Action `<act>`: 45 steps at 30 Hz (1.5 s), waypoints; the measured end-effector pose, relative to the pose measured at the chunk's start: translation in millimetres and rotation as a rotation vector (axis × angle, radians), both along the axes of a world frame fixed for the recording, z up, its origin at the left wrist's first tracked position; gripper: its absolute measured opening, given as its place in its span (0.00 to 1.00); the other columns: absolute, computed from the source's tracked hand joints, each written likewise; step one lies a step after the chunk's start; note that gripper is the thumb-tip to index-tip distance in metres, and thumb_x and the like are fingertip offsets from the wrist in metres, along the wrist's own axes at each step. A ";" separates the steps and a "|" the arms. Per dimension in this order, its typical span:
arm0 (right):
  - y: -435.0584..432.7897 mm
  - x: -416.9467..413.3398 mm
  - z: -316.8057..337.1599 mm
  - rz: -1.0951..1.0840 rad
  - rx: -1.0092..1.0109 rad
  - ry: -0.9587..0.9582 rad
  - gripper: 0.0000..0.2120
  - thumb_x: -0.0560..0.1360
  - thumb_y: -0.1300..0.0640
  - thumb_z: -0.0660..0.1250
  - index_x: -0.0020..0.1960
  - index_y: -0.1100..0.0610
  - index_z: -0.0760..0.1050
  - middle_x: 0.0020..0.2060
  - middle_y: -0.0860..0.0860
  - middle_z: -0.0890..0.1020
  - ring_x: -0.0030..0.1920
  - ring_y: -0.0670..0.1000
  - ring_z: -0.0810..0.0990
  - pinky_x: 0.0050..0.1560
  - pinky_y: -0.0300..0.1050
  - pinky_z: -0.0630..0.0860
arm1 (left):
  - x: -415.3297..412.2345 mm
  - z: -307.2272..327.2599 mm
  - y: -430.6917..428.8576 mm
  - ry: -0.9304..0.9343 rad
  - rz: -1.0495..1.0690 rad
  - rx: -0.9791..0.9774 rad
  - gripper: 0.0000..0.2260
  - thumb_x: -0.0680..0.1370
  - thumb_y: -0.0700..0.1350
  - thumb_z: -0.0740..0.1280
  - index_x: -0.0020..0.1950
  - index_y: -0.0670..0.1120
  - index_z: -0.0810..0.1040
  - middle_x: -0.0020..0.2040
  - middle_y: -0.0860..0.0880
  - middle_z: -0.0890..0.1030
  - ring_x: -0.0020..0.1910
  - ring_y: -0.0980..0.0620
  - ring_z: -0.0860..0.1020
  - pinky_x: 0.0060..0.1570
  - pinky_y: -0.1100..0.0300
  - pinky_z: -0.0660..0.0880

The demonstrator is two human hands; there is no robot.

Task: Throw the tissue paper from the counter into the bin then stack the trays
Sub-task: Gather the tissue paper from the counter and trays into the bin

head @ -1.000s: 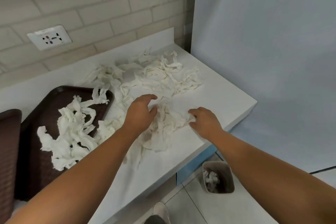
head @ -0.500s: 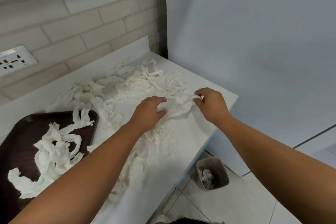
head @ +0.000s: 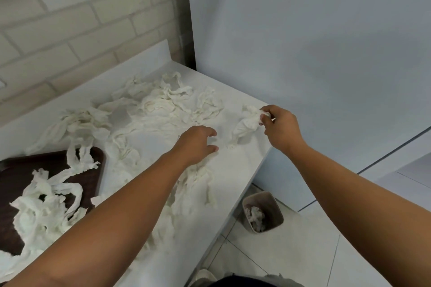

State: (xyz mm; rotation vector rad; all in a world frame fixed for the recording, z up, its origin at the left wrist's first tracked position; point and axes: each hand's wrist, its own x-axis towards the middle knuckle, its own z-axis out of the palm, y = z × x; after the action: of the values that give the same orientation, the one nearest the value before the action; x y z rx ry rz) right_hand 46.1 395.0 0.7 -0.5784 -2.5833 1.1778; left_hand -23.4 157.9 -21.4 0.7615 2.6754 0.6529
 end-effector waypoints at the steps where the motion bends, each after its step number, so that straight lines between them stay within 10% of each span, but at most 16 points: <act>1: 1.9 1.4 -1.2 -0.002 -0.003 -0.009 0.09 0.81 0.55 0.60 0.57 0.52 0.77 0.43 0.49 0.83 0.44 0.54 0.82 0.50 0.49 0.79 | -0.2 -1.1 4.3 -0.001 -0.011 -0.022 0.24 0.75 0.52 0.72 0.70 0.49 0.74 0.68 0.48 0.75 0.66 0.48 0.73 0.65 0.55 0.70; 7: 17.4 8.8 -3.6 -0.055 -0.011 -0.033 0.11 0.82 0.57 0.55 0.57 0.57 0.75 0.45 0.55 0.82 0.44 0.55 0.80 0.43 0.44 0.75 | -7.5 0.2 12.1 -0.050 -0.123 -0.459 0.34 0.68 0.60 0.76 0.71 0.52 0.71 0.68 0.49 0.72 0.65 0.46 0.72 0.63 0.51 0.71; 12: 19.2 13.1 -7.7 -0.020 -0.057 -0.111 0.12 0.83 0.57 0.50 0.55 0.58 0.72 0.42 0.57 0.80 0.38 0.52 0.77 0.33 0.41 0.69 | -18.6 -4.7 4.2 -0.057 -0.126 -0.594 0.23 0.73 0.50 0.74 0.66 0.50 0.76 0.63 0.48 0.77 0.57 0.47 0.77 0.56 0.56 0.76; 16: 15.2 9.4 -16.6 -0.001 -0.153 -0.147 0.11 0.83 0.55 0.51 0.51 0.56 0.71 0.41 0.54 0.78 0.44 0.58 0.78 0.42 0.46 0.71 | -26.3 2.8 -5.5 -0.023 -0.075 -0.418 0.09 0.75 0.46 0.72 0.55 0.48 0.83 0.50 0.50 0.81 0.43 0.52 0.77 0.39 0.63 0.71; 21: 2.0 3.0 -11.8 0.035 -0.225 -0.204 0.23 0.78 0.37 0.57 0.58 0.57 0.67 0.45 0.55 0.78 0.42 0.54 0.78 0.44 0.47 0.72 | -35.9 23.9 -19.5 -0.013 0.067 -0.120 0.09 0.75 0.48 0.72 0.52 0.47 0.80 0.48 0.51 0.79 0.47 0.51 0.77 0.43 0.62 0.72; 31: -5.6 -3.2 8.9 0.110 -0.189 -0.079 0.04 0.80 0.57 0.58 0.47 0.53 0.69 0.37 0.58 0.84 0.32 0.51 0.82 0.31 0.41 0.73 | -40.5 76.3 -22.4 -0.145 0.308 0.638 0.07 0.75 0.39 0.73 0.49 0.46 0.78 0.42 0.45 0.75 0.36 0.46 0.81 0.40 0.55 0.81; 45: 93.7 53.6 15.8 0.006 -0.248 0.026 0.12 0.78 0.64 0.57 0.58 0.55 0.73 0.42 0.55 0.81 0.35 0.52 0.81 0.38 0.44 0.77 | 27.6 79.0 95.0 -0.258 0.303 0.713 0.10 0.73 0.39 0.75 0.54 0.43 0.83 0.46 0.44 0.84 0.42 0.49 0.85 0.51 0.55 0.81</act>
State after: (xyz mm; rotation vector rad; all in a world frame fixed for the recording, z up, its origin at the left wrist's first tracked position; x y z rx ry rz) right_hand 99.7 488.7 16.6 -0.6003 -2.4359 1.5096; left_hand 4.3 252.9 57.6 0.3689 2.3159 1.7018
